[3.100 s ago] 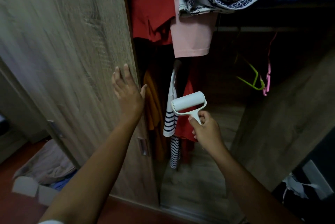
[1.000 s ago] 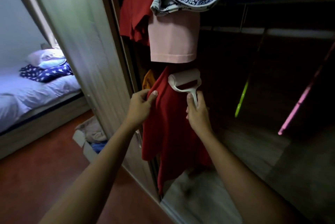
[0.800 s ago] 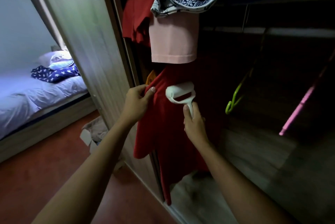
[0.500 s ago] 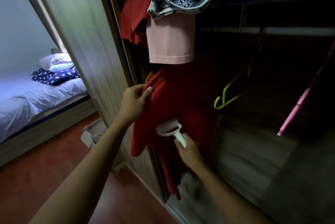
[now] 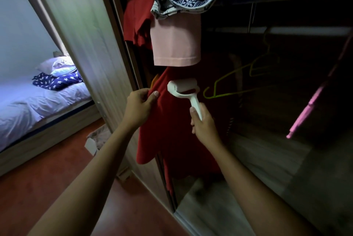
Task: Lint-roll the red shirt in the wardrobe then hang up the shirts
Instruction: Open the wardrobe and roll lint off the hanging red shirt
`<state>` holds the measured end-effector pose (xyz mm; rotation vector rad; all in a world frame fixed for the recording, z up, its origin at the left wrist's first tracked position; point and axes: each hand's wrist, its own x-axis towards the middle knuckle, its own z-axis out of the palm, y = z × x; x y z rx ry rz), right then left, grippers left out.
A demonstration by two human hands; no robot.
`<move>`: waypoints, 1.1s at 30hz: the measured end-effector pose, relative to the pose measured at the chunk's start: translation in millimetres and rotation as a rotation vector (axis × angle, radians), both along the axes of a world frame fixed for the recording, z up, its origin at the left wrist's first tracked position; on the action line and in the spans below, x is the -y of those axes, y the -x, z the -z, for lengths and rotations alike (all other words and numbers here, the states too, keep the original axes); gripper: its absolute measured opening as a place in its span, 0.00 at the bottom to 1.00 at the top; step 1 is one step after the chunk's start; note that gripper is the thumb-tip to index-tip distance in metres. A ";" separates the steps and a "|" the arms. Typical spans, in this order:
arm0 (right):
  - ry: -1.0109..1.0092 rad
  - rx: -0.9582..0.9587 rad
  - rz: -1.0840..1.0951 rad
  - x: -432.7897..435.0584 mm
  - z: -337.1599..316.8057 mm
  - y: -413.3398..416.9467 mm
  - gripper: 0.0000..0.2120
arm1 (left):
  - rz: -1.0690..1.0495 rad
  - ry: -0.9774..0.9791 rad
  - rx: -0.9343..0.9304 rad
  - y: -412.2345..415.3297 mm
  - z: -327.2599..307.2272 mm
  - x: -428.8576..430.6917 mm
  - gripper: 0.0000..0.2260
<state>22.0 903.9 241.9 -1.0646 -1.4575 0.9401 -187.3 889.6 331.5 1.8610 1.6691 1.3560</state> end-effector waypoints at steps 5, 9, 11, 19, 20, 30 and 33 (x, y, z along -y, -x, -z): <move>0.058 0.120 0.026 11.2 59.8 10.2 0.06 | 0.002 -0.034 -0.030 1.4 -1.7 7.2 0.19; 0.225 0.264 -0.033 24.0 134.3 14.3 0.09 | 0.006 -0.039 -0.011 -2.3 -7.0 13.5 0.14; 0.325 0.315 -0.073 30.7 170.2 11.8 0.11 | 0.009 -0.035 0.001 -3.4 -8.5 15.8 0.13; 0.417 0.296 -0.113 37.8 185.1 5.3 0.13 | 0.003 -0.017 -0.003 -8.0 -8.5 19.7 0.12; 0.381 0.250 -0.087 34.7 171.8 4.6 0.10 | 0.007 -0.011 -0.001 -8.5 -8.5 20.3 0.12; 0.053 -0.154 0.032 -1.5 44.6 -5.9 0.08 | 0.007 0.008 0.020 -8.6 -8.3 21.9 0.11; 0.019 -0.174 0.047 -13.1 31.2 -10.1 0.09 | 0.016 0.006 0.021 -7.9 -10.3 21.9 0.10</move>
